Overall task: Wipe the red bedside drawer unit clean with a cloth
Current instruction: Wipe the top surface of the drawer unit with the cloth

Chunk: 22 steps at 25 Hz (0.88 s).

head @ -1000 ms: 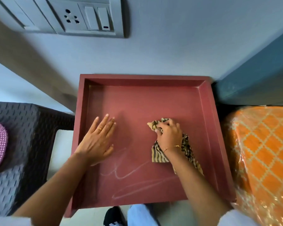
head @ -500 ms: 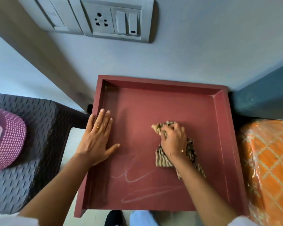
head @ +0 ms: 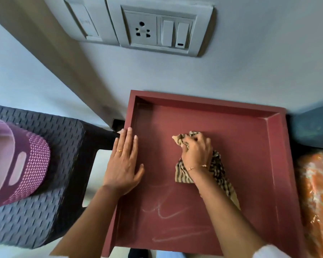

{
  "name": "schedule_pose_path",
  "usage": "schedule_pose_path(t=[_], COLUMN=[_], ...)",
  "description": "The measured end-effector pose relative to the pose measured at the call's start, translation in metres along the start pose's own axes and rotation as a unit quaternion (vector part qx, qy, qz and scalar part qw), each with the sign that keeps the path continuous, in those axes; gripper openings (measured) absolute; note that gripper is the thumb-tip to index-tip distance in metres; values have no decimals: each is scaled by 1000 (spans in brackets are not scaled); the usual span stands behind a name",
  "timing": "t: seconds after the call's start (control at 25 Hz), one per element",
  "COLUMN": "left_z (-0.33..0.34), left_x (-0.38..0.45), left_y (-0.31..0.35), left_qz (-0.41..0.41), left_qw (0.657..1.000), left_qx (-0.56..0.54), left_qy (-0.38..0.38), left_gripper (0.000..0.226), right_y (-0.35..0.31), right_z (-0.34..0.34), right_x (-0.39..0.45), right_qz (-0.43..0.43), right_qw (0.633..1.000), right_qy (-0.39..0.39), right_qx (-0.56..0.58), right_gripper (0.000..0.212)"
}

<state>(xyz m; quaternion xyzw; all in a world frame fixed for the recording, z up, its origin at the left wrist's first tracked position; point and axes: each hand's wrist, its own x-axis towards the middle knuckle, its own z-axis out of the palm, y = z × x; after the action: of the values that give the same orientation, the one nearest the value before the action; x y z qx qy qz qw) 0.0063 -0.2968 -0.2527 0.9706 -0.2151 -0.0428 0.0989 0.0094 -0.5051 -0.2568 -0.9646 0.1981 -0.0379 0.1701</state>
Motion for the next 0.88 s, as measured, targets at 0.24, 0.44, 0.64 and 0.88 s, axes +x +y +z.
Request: schedule_pose_path(t=[0.24, 0.44, 0.64, 0.88], left_z=[2, 2, 5, 5], left_x=[0, 1, 0, 0], left_y=[-1, -1, -4, -2], left_qz=[1, -2, -10, -30], left_qw=[999, 997, 995, 995], left_qx=[-32, -68, -89, -79], left_qy=[12, 29, 47, 59], left_gripper=[80, 80, 78, 76], right_y=[-20, -24, -82, -35], right_z=[9, 9, 27, 12], right_x=[-67, -23, 2, -13], right_qz=[-197, -107, -217, -314], right_qw=[979, 993, 975, 945], right_qy=[-59, -45, -40, -94], right_qx=[10, 2, 2, -6], right_gripper=[19, 20, 23, 17])
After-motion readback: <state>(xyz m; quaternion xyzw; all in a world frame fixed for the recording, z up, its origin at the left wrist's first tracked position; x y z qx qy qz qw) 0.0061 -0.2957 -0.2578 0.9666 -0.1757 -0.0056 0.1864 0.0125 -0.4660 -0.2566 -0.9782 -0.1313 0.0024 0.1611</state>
